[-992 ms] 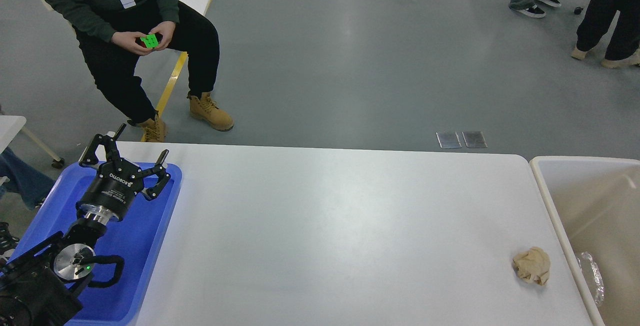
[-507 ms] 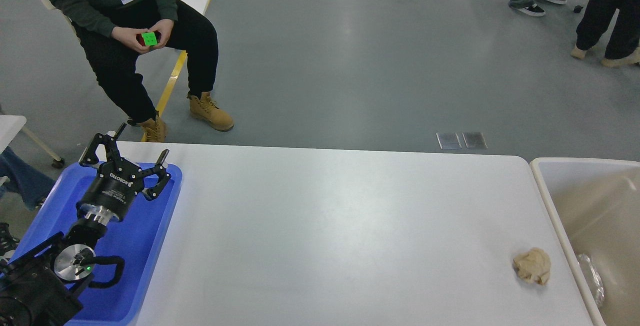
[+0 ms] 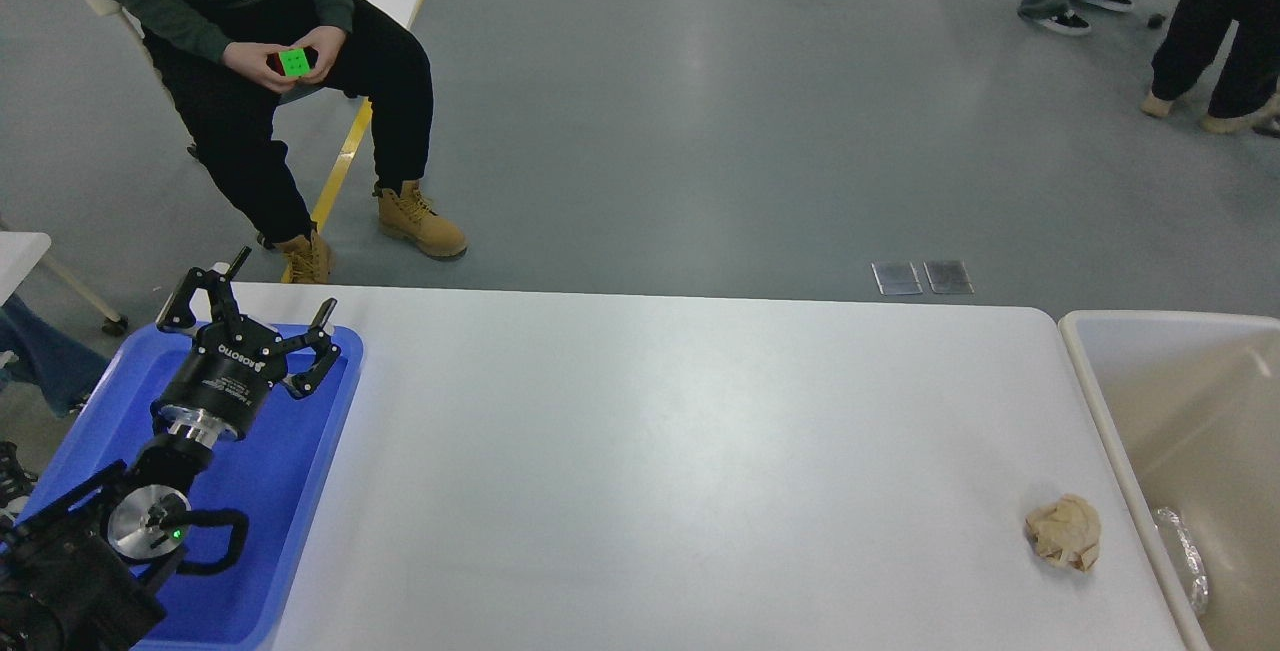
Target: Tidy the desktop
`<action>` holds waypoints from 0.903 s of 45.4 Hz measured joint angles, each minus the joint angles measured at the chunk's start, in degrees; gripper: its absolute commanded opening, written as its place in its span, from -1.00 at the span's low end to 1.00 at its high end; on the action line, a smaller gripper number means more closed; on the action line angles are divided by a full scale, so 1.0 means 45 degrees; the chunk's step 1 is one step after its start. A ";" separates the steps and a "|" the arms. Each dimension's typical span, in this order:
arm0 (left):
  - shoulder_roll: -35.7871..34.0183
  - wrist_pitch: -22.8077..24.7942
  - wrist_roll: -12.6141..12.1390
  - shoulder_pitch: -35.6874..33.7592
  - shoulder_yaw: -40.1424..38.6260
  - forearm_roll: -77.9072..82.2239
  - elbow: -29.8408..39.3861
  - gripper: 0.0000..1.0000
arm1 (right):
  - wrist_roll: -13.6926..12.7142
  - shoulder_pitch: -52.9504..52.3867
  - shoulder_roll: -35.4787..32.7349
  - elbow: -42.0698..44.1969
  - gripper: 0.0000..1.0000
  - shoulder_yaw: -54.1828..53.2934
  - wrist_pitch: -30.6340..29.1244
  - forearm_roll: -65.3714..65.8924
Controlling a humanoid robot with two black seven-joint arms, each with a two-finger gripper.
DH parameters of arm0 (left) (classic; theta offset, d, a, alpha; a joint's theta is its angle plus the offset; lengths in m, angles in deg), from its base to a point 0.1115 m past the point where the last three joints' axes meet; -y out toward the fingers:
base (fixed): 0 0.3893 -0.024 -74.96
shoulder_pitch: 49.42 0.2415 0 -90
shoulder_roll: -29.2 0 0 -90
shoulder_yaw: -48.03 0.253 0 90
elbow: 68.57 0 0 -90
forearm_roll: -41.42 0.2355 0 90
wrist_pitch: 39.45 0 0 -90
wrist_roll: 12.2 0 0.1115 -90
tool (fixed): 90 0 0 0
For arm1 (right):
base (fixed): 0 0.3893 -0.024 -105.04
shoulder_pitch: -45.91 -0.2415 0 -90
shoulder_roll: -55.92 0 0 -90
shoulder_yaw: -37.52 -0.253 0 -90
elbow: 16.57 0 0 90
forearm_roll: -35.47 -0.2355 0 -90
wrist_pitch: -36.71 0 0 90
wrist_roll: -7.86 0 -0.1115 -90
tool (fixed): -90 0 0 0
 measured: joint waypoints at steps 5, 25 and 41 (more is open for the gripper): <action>0.0000 0.0000 0.0000 0.0000 0.0000 0.0001 0.0001 0.98 | -0.0006 -0.0903 0.0920 -0.0183 0.99 0.0958 -0.0264 0.0001; -0.0001 0.0000 0.0000 0.0003 -0.0006 0.0003 0.0000 0.98 | -0.0005 -0.3699 0.4286 -0.2587 0.99 0.3880 -0.1216 0.0058; 0.0000 0.0000 0.0000 0.0002 -0.0019 -0.0007 0.0001 0.98 | 0.0000 -0.4601 0.5549 -0.4296 0.99 0.4933 -0.2425 0.0769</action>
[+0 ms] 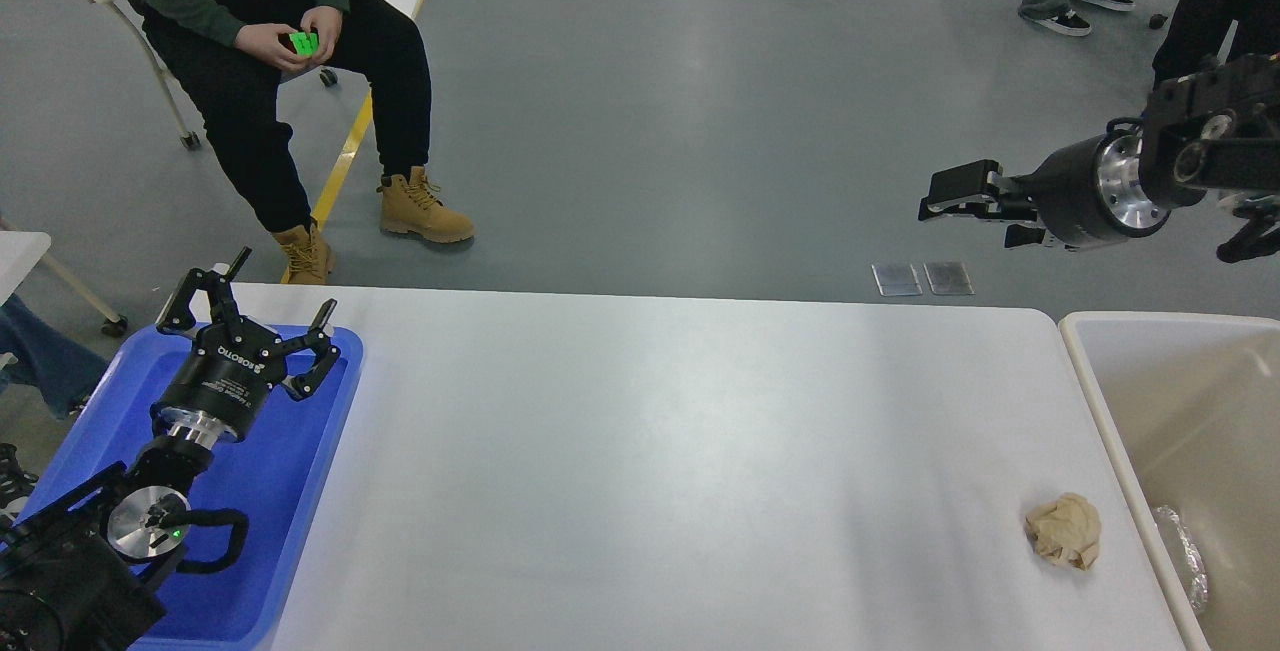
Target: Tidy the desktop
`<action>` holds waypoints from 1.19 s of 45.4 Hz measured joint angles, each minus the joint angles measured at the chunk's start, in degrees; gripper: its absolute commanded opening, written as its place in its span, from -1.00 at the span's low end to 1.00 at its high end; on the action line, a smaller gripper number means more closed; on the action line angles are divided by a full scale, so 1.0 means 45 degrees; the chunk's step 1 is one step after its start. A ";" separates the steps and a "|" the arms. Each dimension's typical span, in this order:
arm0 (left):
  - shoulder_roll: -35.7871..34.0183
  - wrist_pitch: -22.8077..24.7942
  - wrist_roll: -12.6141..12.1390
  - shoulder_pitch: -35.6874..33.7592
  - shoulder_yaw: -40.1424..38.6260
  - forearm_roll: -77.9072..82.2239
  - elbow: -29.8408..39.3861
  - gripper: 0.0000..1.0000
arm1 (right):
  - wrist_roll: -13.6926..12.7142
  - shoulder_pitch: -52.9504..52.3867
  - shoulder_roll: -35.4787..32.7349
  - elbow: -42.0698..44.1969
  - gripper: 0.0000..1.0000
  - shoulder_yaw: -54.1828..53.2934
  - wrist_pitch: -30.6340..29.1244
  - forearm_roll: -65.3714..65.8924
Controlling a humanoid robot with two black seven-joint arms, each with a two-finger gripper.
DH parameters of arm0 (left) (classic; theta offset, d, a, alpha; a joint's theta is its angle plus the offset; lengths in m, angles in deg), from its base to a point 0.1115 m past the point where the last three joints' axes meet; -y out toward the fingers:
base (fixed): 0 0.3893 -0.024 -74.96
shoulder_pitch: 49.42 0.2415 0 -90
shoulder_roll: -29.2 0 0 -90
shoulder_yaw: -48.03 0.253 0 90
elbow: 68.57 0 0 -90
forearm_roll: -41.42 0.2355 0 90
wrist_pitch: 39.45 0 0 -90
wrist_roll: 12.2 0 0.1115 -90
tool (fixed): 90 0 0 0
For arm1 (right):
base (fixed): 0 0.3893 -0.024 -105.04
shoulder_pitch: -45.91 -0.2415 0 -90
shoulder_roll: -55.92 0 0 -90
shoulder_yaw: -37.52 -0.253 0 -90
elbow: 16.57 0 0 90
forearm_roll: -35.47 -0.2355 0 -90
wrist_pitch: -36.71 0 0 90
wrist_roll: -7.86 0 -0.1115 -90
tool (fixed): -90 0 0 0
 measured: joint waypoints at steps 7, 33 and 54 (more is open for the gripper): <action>0.0000 0.0000 0.0000 0.0000 0.0000 0.0001 -0.0001 0.98 | -0.0004 -0.0559 0.0166 -0.0961 0.99 0.0315 -0.1038 0.0142; 0.0000 0.0000 0.0000 0.0016 -0.0001 -0.0003 -0.0001 0.98 | -0.0018 -0.1450 0.0978 -0.2938 0.99 0.1556 -0.2975 0.0644; 0.0000 0.0000 0.0000 0.0019 -0.0001 -0.0003 0.0000 0.98 | -0.0019 -0.1290 0.2173 -0.3104 0.99 0.1641 -0.2884 0.1332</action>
